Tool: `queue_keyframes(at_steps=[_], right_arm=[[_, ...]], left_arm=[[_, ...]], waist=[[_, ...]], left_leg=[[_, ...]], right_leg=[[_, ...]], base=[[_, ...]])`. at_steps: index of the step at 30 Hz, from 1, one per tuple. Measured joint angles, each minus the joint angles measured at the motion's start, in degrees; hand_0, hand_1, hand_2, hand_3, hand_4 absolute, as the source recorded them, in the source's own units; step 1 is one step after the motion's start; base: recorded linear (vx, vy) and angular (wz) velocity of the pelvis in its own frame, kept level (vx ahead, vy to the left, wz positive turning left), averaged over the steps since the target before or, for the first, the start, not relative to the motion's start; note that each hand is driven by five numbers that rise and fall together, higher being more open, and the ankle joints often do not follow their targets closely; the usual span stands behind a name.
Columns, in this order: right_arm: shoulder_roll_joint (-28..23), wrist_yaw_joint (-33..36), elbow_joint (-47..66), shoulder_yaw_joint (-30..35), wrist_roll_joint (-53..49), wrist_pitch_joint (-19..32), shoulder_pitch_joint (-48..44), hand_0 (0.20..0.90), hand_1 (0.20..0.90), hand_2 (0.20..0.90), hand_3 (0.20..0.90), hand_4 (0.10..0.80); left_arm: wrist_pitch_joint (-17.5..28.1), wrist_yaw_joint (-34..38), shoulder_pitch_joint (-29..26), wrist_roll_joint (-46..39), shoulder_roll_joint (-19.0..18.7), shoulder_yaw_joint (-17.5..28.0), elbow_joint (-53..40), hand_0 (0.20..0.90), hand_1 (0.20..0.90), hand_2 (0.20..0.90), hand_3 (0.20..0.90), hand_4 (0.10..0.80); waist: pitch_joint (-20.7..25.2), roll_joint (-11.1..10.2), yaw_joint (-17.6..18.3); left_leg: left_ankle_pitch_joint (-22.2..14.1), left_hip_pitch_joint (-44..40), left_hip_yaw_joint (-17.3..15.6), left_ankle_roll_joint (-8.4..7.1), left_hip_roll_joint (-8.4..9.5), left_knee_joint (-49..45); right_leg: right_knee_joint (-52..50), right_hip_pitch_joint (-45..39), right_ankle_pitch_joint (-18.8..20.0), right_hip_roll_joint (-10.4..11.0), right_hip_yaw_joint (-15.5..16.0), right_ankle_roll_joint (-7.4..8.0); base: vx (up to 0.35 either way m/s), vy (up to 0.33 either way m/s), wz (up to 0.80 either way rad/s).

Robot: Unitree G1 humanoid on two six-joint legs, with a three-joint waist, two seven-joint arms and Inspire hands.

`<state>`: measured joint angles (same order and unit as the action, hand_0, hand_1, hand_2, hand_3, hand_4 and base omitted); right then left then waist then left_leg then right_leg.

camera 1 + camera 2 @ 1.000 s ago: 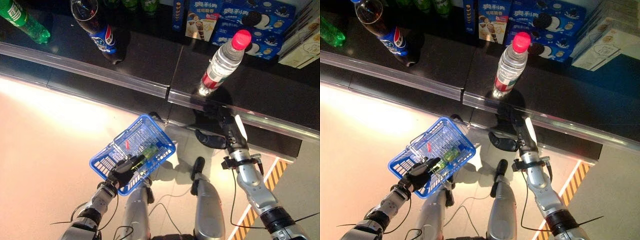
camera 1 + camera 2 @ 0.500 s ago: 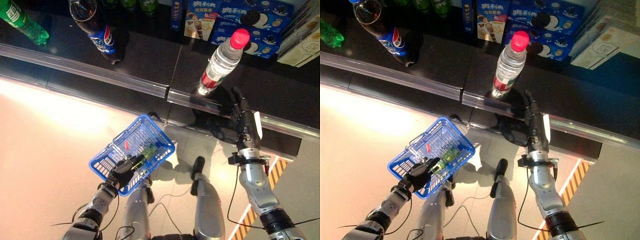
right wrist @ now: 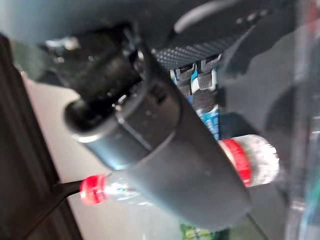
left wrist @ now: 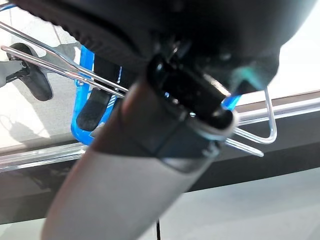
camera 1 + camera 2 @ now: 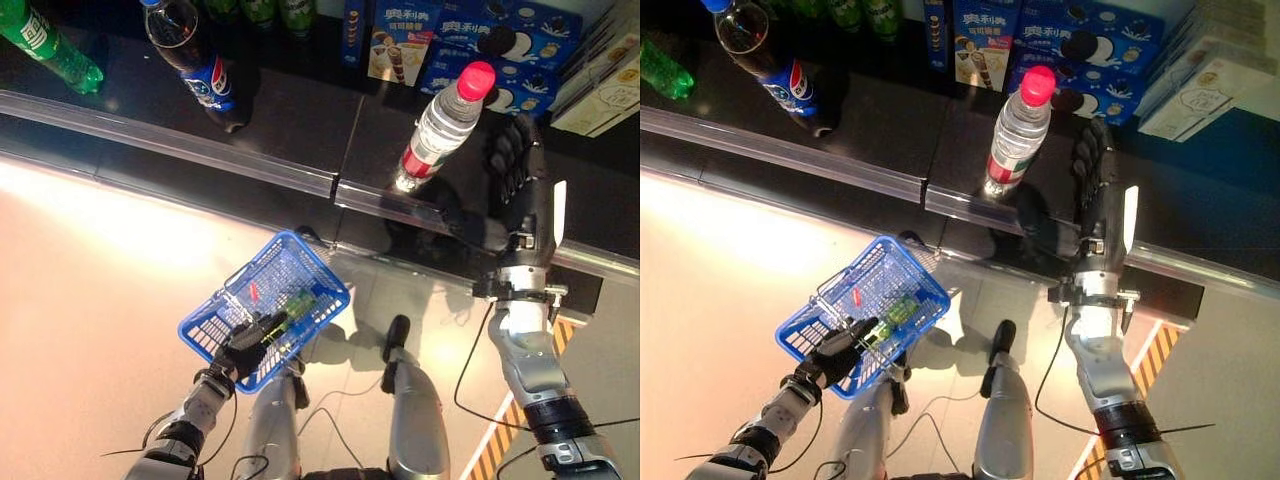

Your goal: Pick up the drink and place into the basket.

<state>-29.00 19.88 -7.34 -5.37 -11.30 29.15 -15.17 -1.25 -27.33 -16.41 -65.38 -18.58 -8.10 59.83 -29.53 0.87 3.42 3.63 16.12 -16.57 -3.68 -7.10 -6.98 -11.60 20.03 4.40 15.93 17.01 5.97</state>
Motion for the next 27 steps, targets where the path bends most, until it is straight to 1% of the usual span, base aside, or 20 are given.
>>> queue_keyframes(at_steps=[9, 16, 20, 27], right_arm=[[-0.9, -0.2, 0.0, 0.0, -0.1, 0.0, -0.8, 0.900, 0.900, 0.900, 0.900, 0.800], [-2.9, -3.5, 0.0, -0.1, -2.4, -0.3, -4.2, 0.900, 0.900, 0.900, 0.900, 0.800], [-2.9, -6.1, 0.0, -0.1, -5.2, -1.9, -5.5, 0.900, 0.900, 0.900, 0.900, 0.800], [-2.8, -8.9, -0.2, -0.2, -7.1, -4.5, -7.2, 0.900, 0.900, 0.900, 0.900, 0.800]], left_arm=[[-0.1, -0.1, 0.1, 0.0, 0.0, 0.3, 0.0, 0.300, 0.300, 0.300, 0.200, 0.100], [-0.5, -0.4, 0.1, 0.1, 0.0, 0.3, 0.0, 0.300, 0.300, 0.300, 0.200, 0.100], [-0.9, -0.8, 0.1, 0.9, 0.0, 0.7, 0.0, 0.300, 0.300, 0.300, 0.200, 0.100], [-1.1, -0.9, 0.1, 1.3, 0.0, 0.7, 0.0, 0.300, 0.300, 0.300, 0.200, 0.100]], waist=[[-0.1, 0.2, -0.1], [-0.4, 0.7, -0.2], [-0.5, 0.9, -0.5], [-0.5, 0.9, -0.7]], left_leg=[[0.0, -0.1, 0.1, 0.00, -0.01, 0.0], [0.0, -0.3, 0.5, 0.00, 0.00, -0.2], [0.0, -0.2, 0.9, 0.00, 0.02, -0.3], [0.0, -0.2, 1.4, 0.04, 0.01, -0.8]], right_leg=[[0.0, -0.2, 0.0, 0.0, 0.1, 0.00], [0.0, -0.8, 0.0, 0.1, 0.6, 0.00], [0.0, -1.1, 0.0, 0.1, 1.0, 0.00], [0.1, -1.7, 0.0, 0.2, 1.5, 0.00]], base=[[0.000, 0.000, 0.00], [0.008, -0.008, 0.03], [0.016, -0.017, 0.04], [0.004, -0.013, 0.03]])
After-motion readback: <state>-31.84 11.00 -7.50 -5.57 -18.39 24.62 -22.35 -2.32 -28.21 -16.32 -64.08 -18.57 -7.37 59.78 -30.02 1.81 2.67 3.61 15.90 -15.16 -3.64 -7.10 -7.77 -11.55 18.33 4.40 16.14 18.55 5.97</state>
